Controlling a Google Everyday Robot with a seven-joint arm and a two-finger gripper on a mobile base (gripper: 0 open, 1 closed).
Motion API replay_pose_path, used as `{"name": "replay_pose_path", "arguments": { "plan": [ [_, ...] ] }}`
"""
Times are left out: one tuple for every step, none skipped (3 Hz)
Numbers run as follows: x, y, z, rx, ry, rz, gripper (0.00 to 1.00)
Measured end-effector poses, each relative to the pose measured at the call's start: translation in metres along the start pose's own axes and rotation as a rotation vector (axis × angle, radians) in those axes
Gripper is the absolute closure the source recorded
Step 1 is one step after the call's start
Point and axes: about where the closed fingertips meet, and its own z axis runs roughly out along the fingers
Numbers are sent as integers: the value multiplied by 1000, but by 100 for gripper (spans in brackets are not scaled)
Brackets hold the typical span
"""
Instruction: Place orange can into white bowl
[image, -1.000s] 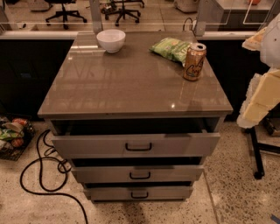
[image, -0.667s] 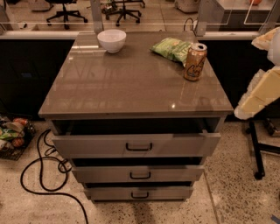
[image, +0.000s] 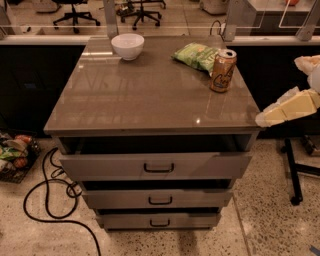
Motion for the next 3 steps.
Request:
{"name": "replay_pose_path", "arguments": {
  "plan": [
    [-10, -9, 23, 42, -214, 67, 0],
    [-31, -30, 40, 109, -402, 155, 0],
    [-48, -43, 43, 164, -452, 181, 0]
  ]
}}
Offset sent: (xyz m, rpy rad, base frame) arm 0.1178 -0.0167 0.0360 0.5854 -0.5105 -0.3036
